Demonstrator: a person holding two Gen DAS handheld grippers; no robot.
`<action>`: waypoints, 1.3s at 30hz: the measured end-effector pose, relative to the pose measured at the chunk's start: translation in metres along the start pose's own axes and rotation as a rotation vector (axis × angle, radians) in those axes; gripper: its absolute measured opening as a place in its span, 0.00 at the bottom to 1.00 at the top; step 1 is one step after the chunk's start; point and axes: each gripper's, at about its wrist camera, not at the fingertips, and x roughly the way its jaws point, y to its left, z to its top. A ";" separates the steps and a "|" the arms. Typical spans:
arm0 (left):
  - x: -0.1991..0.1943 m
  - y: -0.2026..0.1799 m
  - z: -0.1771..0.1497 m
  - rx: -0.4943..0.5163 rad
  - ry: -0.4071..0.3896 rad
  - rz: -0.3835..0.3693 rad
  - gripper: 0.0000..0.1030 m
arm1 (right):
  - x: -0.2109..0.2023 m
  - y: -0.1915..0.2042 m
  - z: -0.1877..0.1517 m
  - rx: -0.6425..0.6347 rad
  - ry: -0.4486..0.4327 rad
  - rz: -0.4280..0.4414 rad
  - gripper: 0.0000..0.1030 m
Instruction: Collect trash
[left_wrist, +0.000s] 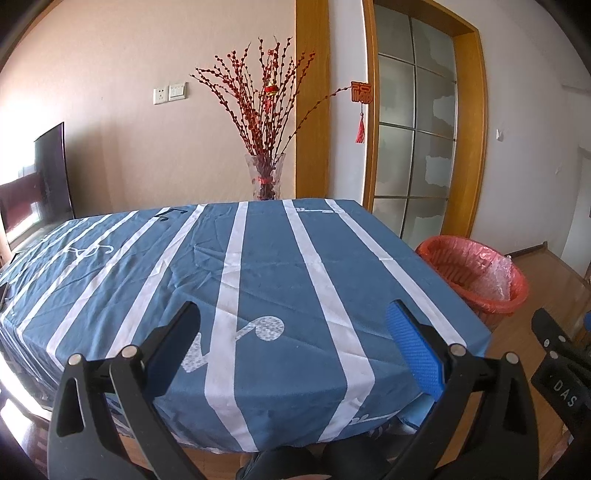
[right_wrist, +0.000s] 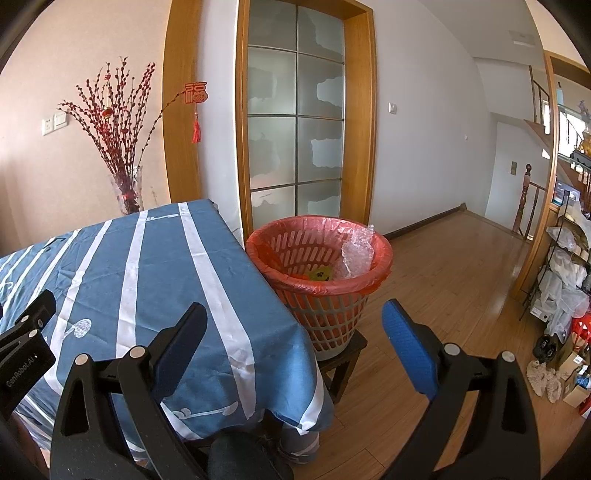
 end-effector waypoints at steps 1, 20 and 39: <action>-0.001 0.000 0.000 0.001 -0.004 -0.001 0.96 | 0.000 0.000 0.000 0.001 0.001 0.000 0.92; -0.004 -0.003 0.001 0.007 -0.020 -0.008 0.96 | 0.000 0.000 -0.002 0.000 0.007 0.005 0.92; -0.004 -0.003 0.001 0.007 -0.019 -0.008 0.96 | 0.000 0.000 -0.002 0.001 0.007 0.004 0.92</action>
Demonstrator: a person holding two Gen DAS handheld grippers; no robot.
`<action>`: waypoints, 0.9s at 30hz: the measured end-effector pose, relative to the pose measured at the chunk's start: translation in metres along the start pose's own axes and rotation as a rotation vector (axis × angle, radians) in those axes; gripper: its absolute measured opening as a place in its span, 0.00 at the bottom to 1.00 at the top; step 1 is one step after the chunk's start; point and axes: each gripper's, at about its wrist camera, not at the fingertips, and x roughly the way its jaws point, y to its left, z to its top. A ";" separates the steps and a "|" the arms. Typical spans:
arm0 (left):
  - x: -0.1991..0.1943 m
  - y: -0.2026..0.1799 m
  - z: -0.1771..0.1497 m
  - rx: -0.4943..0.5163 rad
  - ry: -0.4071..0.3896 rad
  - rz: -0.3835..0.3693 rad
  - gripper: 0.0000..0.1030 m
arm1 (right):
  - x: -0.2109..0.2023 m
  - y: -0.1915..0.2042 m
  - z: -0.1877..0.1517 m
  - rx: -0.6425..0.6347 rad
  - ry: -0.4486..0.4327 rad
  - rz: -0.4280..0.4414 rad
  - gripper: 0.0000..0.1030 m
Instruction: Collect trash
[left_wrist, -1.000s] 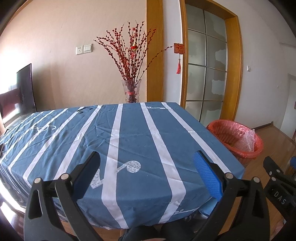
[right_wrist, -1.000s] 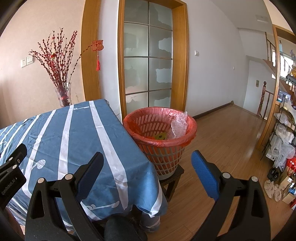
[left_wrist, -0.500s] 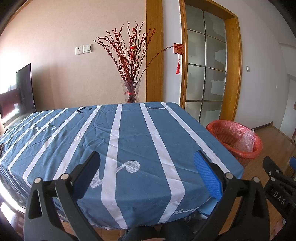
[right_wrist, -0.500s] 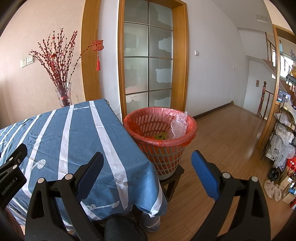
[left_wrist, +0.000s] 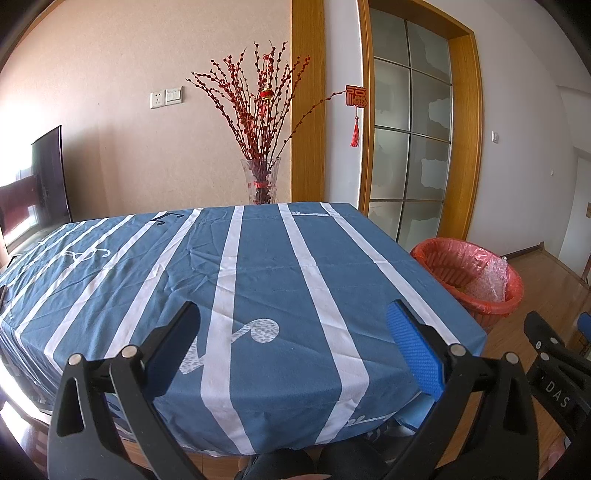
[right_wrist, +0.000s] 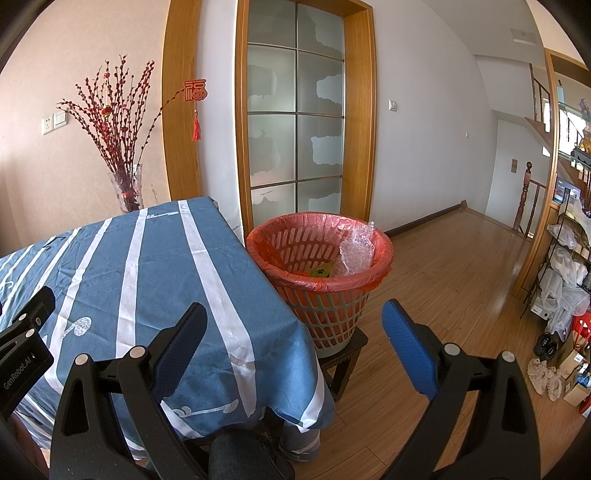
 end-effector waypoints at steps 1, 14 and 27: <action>0.000 0.000 0.000 0.000 0.000 0.000 0.96 | 0.000 0.000 0.000 0.000 0.000 0.000 0.92; -0.001 -0.001 -0.001 -0.001 0.003 -0.002 0.96 | 0.000 0.000 0.000 0.000 0.001 0.000 0.92; -0.001 -0.002 -0.003 -0.001 0.005 -0.003 0.96 | 0.000 0.000 0.000 0.000 0.001 0.000 0.92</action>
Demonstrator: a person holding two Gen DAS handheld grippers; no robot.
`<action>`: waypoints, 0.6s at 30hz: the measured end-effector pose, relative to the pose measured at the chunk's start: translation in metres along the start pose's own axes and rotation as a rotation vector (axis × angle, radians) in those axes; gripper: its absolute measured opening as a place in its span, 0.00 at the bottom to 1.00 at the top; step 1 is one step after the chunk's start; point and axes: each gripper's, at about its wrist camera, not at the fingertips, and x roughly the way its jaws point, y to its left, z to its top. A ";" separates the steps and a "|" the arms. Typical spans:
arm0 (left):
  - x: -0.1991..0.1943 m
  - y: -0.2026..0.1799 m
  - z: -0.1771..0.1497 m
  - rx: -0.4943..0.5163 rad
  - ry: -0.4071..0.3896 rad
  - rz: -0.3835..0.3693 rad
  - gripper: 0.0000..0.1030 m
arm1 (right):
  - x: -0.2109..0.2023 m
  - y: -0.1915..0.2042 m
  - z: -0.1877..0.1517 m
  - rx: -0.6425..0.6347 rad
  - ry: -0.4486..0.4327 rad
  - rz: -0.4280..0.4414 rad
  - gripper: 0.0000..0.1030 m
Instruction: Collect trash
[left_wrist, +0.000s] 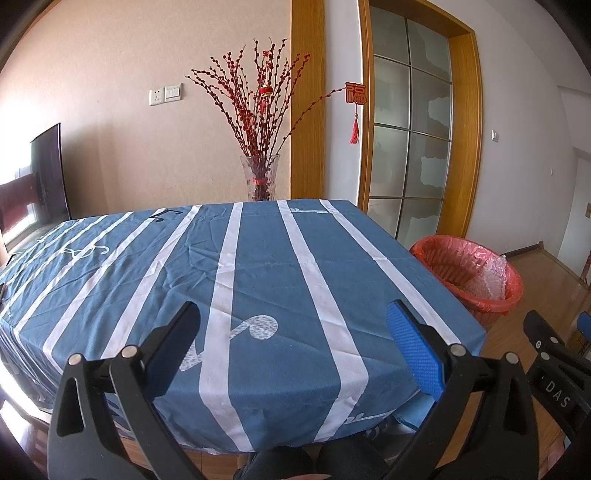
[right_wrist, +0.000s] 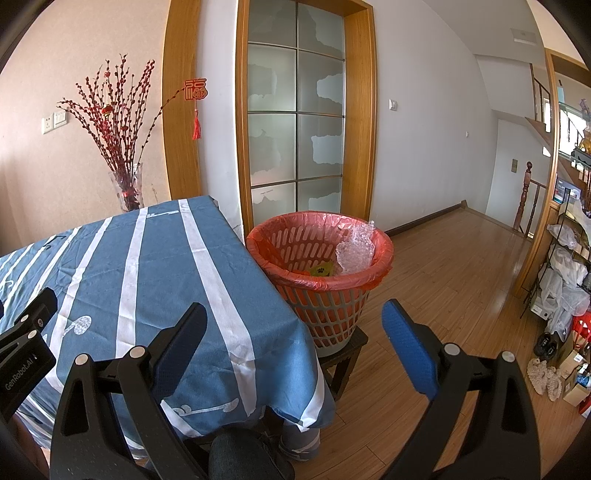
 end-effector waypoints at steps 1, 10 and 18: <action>-0.001 -0.001 -0.001 0.000 0.000 0.000 0.96 | -0.001 0.001 0.000 0.000 0.000 0.000 0.92; 0.000 -0.003 -0.006 0.000 0.011 -0.003 0.96 | 0.000 0.000 0.000 0.000 0.001 0.000 0.92; 0.002 -0.001 -0.005 -0.001 0.013 -0.003 0.96 | 0.000 0.000 0.000 0.000 0.001 0.000 0.92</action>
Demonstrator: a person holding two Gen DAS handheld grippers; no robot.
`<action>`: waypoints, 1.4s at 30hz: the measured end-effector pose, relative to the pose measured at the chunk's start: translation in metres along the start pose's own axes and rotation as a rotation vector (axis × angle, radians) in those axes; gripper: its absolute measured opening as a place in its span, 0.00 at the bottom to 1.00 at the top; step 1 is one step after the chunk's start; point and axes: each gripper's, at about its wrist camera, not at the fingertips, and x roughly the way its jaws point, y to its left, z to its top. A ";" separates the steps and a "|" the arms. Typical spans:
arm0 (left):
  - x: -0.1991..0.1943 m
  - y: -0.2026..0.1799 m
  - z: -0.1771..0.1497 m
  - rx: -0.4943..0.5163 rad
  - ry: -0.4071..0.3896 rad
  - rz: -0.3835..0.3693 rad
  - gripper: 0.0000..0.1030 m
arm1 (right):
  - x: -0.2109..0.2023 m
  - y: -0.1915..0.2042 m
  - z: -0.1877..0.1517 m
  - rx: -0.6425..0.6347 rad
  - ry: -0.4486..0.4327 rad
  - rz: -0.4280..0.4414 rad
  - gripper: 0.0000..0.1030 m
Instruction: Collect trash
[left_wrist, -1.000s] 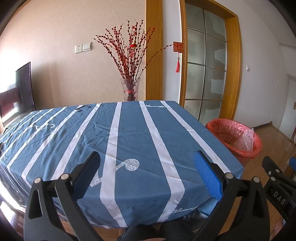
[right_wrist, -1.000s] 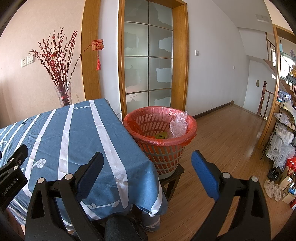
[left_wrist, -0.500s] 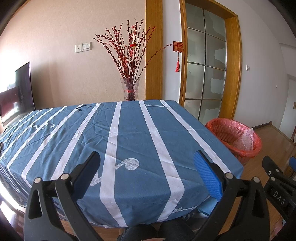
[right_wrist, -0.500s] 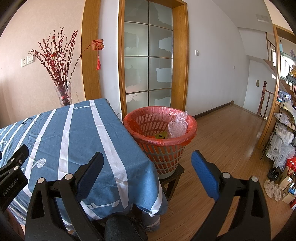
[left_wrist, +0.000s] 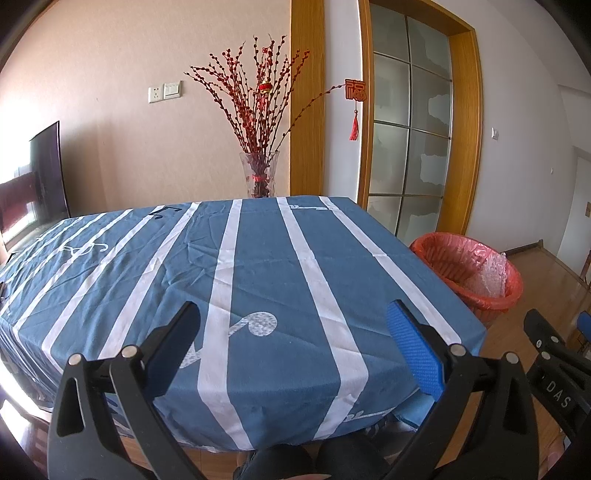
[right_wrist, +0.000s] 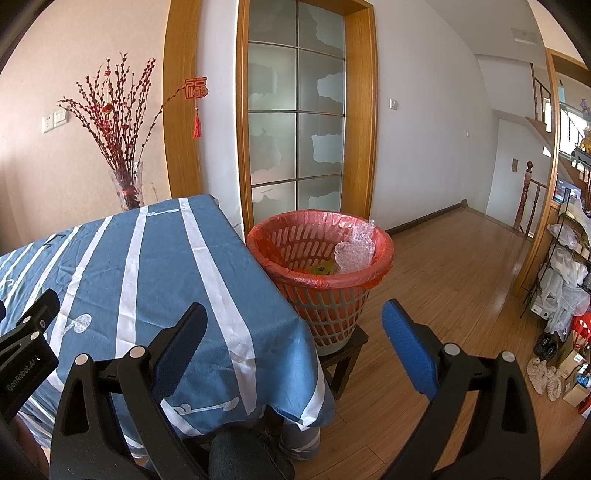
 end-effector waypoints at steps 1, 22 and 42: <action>-0.001 -0.001 -0.001 0.000 0.000 0.000 0.96 | -0.001 0.001 0.000 0.000 0.000 0.000 0.92; 0.002 0.002 -0.002 0.002 0.008 0.003 0.96 | -0.001 0.001 0.001 0.000 0.001 0.000 0.92; 0.006 0.005 -0.001 0.005 0.019 -0.001 0.96 | 0.000 0.002 0.000 -0.001 0.002 0.000 0.92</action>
